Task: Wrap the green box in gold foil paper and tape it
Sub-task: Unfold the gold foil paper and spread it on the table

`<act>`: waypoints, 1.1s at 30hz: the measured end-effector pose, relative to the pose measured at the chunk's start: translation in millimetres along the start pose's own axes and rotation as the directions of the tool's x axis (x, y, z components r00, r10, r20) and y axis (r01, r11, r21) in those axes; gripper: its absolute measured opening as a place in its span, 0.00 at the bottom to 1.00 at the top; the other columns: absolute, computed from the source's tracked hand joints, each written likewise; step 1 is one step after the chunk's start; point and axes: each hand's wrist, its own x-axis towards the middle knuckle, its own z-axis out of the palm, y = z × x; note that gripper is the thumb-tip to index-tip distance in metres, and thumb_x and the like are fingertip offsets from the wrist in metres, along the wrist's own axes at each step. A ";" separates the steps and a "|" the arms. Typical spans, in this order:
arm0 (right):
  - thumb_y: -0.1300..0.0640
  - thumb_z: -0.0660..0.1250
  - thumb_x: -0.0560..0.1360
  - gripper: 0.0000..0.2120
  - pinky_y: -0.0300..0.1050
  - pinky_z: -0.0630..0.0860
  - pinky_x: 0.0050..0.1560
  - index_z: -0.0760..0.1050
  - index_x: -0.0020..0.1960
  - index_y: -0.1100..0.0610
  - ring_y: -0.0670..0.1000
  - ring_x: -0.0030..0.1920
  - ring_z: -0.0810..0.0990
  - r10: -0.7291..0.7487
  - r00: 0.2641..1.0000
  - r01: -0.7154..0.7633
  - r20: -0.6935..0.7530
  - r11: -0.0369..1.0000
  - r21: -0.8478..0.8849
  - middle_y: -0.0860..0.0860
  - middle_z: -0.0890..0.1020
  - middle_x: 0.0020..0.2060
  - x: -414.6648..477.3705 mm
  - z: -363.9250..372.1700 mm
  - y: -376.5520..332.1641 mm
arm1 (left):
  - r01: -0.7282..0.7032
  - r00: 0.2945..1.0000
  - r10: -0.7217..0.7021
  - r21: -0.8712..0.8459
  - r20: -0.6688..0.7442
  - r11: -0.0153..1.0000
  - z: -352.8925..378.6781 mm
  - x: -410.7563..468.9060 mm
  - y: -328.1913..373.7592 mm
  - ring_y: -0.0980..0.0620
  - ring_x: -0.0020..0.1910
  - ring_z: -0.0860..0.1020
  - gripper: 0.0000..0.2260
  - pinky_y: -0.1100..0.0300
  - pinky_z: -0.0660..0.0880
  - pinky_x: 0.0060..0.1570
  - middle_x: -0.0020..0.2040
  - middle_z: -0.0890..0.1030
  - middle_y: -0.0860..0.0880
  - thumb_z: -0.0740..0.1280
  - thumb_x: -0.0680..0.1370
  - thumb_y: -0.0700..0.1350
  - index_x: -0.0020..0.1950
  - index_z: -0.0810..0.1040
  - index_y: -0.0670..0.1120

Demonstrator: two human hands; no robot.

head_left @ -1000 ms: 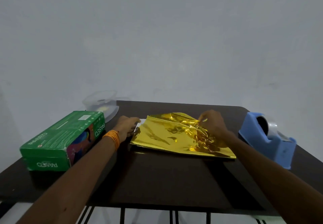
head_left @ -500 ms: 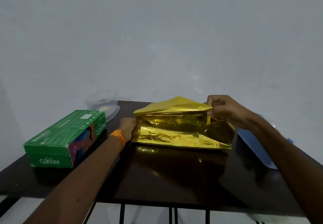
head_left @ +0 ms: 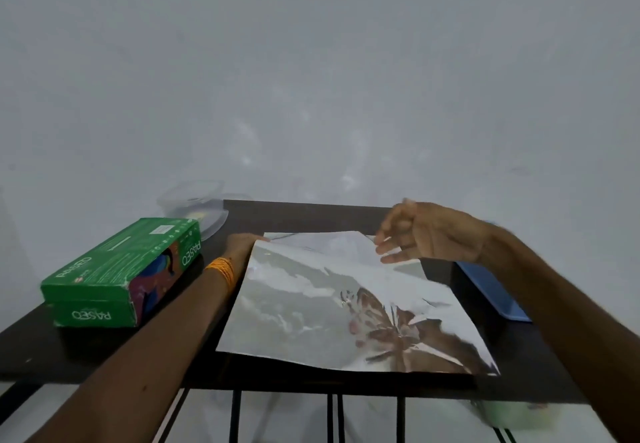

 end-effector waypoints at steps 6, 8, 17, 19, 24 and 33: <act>0.50 0.68 0.79 0.09 0.48 0.77 0.55 0.81 0.52 0.55 0.54 0.53 0.82 -0.092 0.841 -0.288 -0.533 0.758 -0.586 0.51 0.83 0.49 51.5 -26.5 59.0 | -0.018 0.997 0.016 0.026 0.079 1.000 -1.0 -1.2 1.7 0.44 0.39 0.79 0.12 0.58 0.77 0.39 0.51 0.82 0.36 0.71 0.74 0.34 0.56 0.81 0.31; 0.51 0.67 0.80 0.11 0.47 0.76 0.56 0.80 0.56 0.57 0.54 0.55 0.81 -0.123 0.821 -0.334 -0.558 0.689 -0.643 0.51 0.82 0.53 63.1 -43.5 75.8 | -0.008 0.997 0.006 0.032 0.083 0.999 -2.2 1.5 5.8 0.46 0.35 0.78 0.09 0.63 0.77 0.31 0.46 0.81 0.37 0.69 0.74 0.33 0.52 0.81 0.30; 0.43 0.54 0.83 0.24 0.46 0.76 0.51 0.79 0.43 0.58 0.50 0.44 0.83 -0.008 0.806 -0.489 -0.592 0.557 -0.672 0.48 0.85 0.41 81.8 -65.1 101.6 | -0.042 0.999 0.039 0.243 0.016 0.969 -6.2 28.3 6.2 0.49 0.30 0.73 0.06 0.61 0.73 0.33 0.33 0.75 0.43 0.69 0.73 0.32 0.36 0.77 0.39; 0.44 0.52 0.83 0.26 0.47 0.76 0.53 0.79 0.41 0.60 0.50 0.42 0.83 0.014 0.797 -0.512 -0.604 0.547 -0.662 0.51 0.85 0.37 89.6 -66.2 99.6 | -0.121 0.993 0.112 0.373 0.046 0.920 -1.7 33.4 7.4 0.51 0.33 0.76 0.03 0.63 0.73 0.34 0.37 0.79 0.44 0.70 0.74 0.34 0.40 0.80 0.40; 0.28 0.55 0.75 0.24 0.61 0.73 0.63 0.79 0.51 0.45 0.56 0.58 0.79 0.015 0.760 -0.605 -0.650 0.381 -0.699 0.49 0.83 0.53 109.1 -83.7 107.7 | -0.256 0.960 0.149 0.534 0.236 0.806 15.6 52.7 5.4 0.52 0.45 0.77 0.17 0.65 0.74 0.39 0.53 0.77 0.46 0.73 0.76 0.44 0.62 0.77 0.41; 0.29 0.53 0.77 0.33 0.65 0.64 0.70 0.73 0.68 0.53 0.63 0.69 0.70 -0.008 0.741 -0.655 -0.672 0.215 -0.725 0.54 0.74 0.69 144.8 -95.1 110.4 | -0.379 0.925 0.170 0.866 0.341 0.327 41.2 98.8 -10.9 0.40 0.72 0.65 0.24 0.40 0.61 0.71 0.72 0.69 0.44 0.60 0.80 0.61 0.68 0.72 0.47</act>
